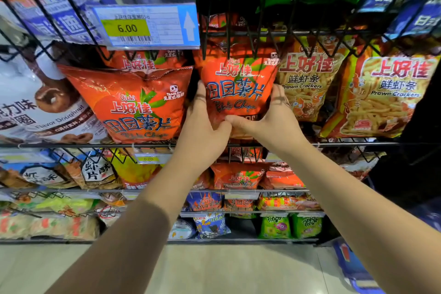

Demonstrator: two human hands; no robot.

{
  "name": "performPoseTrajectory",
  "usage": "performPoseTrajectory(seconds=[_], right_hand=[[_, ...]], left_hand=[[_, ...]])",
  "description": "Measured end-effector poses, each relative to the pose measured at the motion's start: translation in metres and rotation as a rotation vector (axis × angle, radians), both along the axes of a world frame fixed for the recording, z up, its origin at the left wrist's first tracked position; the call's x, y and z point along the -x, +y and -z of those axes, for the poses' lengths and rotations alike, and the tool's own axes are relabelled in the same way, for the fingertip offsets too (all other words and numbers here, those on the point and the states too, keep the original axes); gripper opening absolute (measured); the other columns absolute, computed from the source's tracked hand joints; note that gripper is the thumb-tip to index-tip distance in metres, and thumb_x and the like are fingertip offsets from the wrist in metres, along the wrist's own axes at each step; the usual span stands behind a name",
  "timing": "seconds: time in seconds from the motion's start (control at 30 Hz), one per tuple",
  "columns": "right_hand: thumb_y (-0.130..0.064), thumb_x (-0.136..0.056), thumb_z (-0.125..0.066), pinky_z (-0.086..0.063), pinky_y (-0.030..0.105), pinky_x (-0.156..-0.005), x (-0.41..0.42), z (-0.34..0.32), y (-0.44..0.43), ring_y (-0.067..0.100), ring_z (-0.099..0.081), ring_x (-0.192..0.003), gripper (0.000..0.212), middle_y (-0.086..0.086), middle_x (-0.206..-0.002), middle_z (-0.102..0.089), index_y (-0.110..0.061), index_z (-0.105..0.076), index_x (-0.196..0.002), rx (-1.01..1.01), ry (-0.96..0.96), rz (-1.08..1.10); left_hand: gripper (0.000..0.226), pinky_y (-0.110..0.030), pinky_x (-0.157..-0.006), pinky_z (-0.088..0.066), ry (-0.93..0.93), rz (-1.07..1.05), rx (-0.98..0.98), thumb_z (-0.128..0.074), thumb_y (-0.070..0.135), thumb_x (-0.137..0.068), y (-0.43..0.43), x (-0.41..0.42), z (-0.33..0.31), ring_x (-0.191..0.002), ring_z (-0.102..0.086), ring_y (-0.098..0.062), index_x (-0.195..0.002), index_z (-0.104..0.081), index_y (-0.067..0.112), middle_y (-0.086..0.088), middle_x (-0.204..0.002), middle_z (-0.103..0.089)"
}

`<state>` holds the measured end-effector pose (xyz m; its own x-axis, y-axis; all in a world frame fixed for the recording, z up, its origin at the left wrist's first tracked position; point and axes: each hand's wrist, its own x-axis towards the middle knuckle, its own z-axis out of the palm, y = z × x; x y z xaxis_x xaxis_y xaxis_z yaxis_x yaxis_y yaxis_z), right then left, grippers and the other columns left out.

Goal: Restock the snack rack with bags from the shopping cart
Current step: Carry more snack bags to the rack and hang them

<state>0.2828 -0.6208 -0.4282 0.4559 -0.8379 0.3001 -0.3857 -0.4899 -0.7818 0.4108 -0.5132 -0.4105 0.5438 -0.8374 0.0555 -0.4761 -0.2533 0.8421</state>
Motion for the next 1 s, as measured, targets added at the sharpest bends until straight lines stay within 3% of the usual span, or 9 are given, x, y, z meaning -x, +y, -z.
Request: performPoseTrajectory(seconds=[0.07, 0.27, 0.5, 0.63, 0.73, 0.83, 0.93, 1.0], right_hand=[[-0.054, -0.071, -0.088, -0.043, 0.028, -0.095, -0.001, 0.002, -0.002, 0.02, -0.053, -0.123, 0.084, -0.002, -0.127, -0.051, -0.017, -0.042, -0.132, -0.004, 0.075, -0.026], [-0.055, -0.075, -0.086, -0.047, 0.026, -0.087, -0.003, 0.005, 0.0, 0.019, -0.06, -0.116, 0.072, -0.005, -0.123, -0.063, -0.031, -0.037, -0.122, -0.015, 0.061, -0.033], [-0.055, -0.077, -0.084, -0.036, 0.006, -0.069, -0.007, 0.003, -0.005, 0.006, -0.054, -0.102, 0.077, -0.009, -0.121, -0.06, -0.026, -0.043, -0.134, -0.079, 0.093, -0.056], [-0.054, -0.078, -0.083, -0.038, 0.017, -0.079, -0.008, 0.002, -0.004, 0.006, -0.05, -0.103, 0.077, -0.012, -0.117, -0.054, -0.024, -0.043, -0.137, -0.092, 0.112, -0.048], [-0.058, -0.079, -0.08, -0.039, 0.018, -0.085, -0.004, -0.001, -0.002, 0.006, -0.05, -0.106, 0.081, -0.011, -0.121, -0.055, -0.023, -0.042, -0.142, -0.097, 0.138, -0.052], [-0.066, -0.081, -0.071, -0.041, 0.02, -0.087, 0.006, -0.005, -0.001, 0.012, -0.058, -0.118, 0.083, -0.006, -0.133, -0.061, -0.019, -0.046, -0.145, -0.062, 0.204, -0.041], [-0.059, -0.09, -0.068, -0.053, 0.028, -0.092, 0.029, -0.007, 0.002, 0.014, -0.064, -0.114, 0.068, -0.003, -0.127, -0.067, -0.017, -0.054, -0.142, 0.045, 0.187, 0.03], [-0.047, -0.094, -0.068, -0.053, 0.04, -0.099, 0.047, -0.016, -0.001, 0.02, -0.057, -0.122, 0.062, 0.002, -0.134, -0.061, -0.015, -0.052, -0.144, 0.223, 0.224, 0.159]], left_hand=[[0.093, -0.029, -0.116, -0.028, -0.038, -0.02, -0.049, -0.061, 0.026, -0.098, 0.001, -0.001, 0.0, -0.152, -0.029, -0.018, -0.165, 0.003, 0.032, 0.001, -0.169, -0.02], [0.098, -0.035, -0.115, -0.034, -0.142, -0.03, -0.138, -0.06, 0.029, -0.101, 0.003, 0.006, -0.005, -0.148, -0.035, -0.026, -0.164, 0.014, 0.021, -0.01, -0.167, -0.02], [0.101, -0.048, -0.109, -0.044, -0.221, -0.048, -0.17, -0.058, 0.032, -0.1, 0.002, 0.011, 0.003, -0.141, -0.042, -0.034, -0.161, 0.022, 0.02, -0.012, -0.162, -0.025], [0.102, -0.05, -0.11, -0.045, -0.21, -0.054, -0.188, -0.058, 0.033, -0.1, 0.003, 0.015, 0.002, -0.138, -0.044, -0.035, -0.161, 0.022, 0.02, -0.012, -0.162, -0.025], [0.1, -0.042, -0.119, -0.032, -0.256, -0.035, -0.135, -0.06, 0.03, -0.099, 0.019, 0.033, 0.0, -0.149, -0.027, -0.031, -0.162, 0.016, 0.017, -0.009, -0.164, -0.015], [0.09, -0.04, -0.122, -0.027, -0.437, 0.031, -0.055, -0.057, 0.02, -0.1, 0.035, 0.061, -0.001, -0.154, -0.011, -0.028, -0.164, 0.006, 0.021, -0.005, -0.168, 0.0], [0.092, -0.05, -0.113, -0.041, -0.747, 0.076, 0.008, -0.063, 0.0, -0.089, 0.025, 0.062, -0.002, -0.151, -0.023, -0.038, -0.164, -0.018, 0.027, -0.016, -0.166, -0.015], [0.095, -0.057, -0.108, -0.044, -0.924, 0.055, -0.002, -0.07, -0.005, -0.079, 0.008, 0.052, -0.001, -0.149, -0.029, -0.046, -0.16, -0.032, 0.026, -0.022, -0.164, -0.025]])
